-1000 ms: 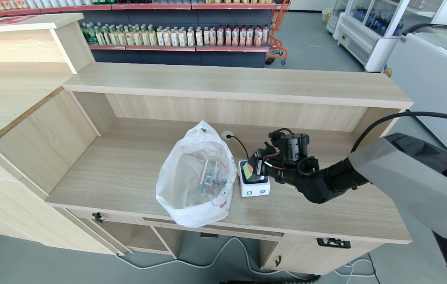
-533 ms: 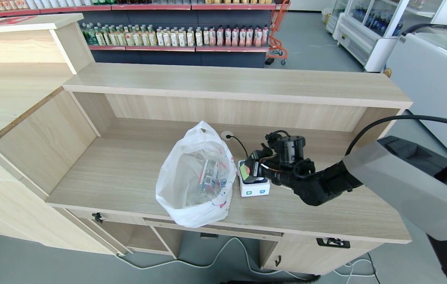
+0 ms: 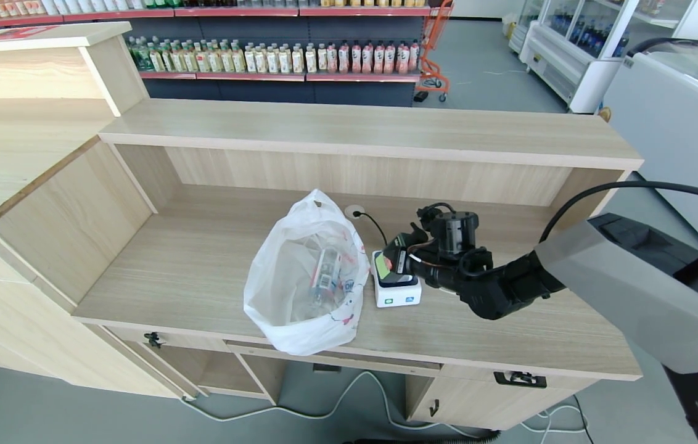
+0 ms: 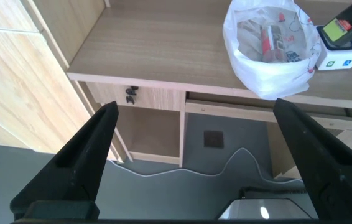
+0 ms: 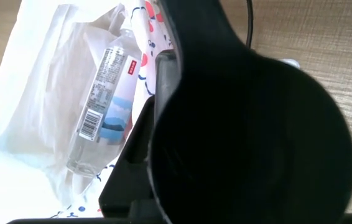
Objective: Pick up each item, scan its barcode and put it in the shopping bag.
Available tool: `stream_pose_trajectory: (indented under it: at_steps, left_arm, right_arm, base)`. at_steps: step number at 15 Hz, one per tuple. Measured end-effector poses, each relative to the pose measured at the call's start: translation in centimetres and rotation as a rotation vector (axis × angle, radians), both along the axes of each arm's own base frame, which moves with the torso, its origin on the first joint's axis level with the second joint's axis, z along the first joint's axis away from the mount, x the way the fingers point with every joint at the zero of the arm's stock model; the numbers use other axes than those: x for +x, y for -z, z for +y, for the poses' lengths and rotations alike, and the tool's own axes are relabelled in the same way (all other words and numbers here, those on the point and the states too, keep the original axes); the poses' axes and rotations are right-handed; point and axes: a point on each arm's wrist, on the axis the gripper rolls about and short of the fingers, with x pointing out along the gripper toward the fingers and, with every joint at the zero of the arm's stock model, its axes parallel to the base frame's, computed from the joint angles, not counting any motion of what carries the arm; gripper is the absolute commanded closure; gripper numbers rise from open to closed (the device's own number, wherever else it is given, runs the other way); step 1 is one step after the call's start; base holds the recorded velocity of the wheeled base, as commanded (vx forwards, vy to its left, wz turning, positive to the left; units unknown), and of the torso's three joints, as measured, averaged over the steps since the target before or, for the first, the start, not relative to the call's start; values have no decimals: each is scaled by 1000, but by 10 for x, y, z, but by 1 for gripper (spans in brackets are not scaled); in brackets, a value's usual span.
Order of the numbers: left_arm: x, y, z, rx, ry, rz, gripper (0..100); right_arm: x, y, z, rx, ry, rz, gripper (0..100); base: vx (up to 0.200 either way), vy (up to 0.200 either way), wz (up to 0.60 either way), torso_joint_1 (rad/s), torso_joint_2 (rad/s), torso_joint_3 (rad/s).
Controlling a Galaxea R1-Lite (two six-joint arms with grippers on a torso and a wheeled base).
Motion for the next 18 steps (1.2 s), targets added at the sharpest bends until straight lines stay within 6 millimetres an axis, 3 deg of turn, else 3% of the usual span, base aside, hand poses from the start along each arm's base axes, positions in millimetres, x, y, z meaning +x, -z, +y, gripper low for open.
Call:
stream_pose_trajectory:
  at_steps: [3,7,9,12,15,18]
  left_arm:
    - [0,0,0,0,0,0,0]
    - [0,0,0,-1,0,0,0]
    - [0,0,0,5,0,0,0]
    - [0,0,0,15,0,0,0]
    - [0,0,0,16,1,0,0]
    - [0,0,0,17,1,0,0]
  right_arm:
    - [1,-2,-2,2,9,-6,100]
    - [-5,-36,-12,-54,1,-156,100]
    - [-19,-63,-20,-74,-5,-222,100]
    - [-58,-101,-20,-68,-46,-286,100]
    - [-91,-116,-5,-56,-116,-297,100]
    - [-99,-117,2,-60,-141,-279,100]
  base:
    - [0,0,0,0,0,0]
    - [0,0,0,0,0,0]
    - [0,0,0,0,0,0]
    - [0,0,0,0,0,0]
    - [0,133,0,-3,2,0]
    - [0,133,0,-5,0,5]
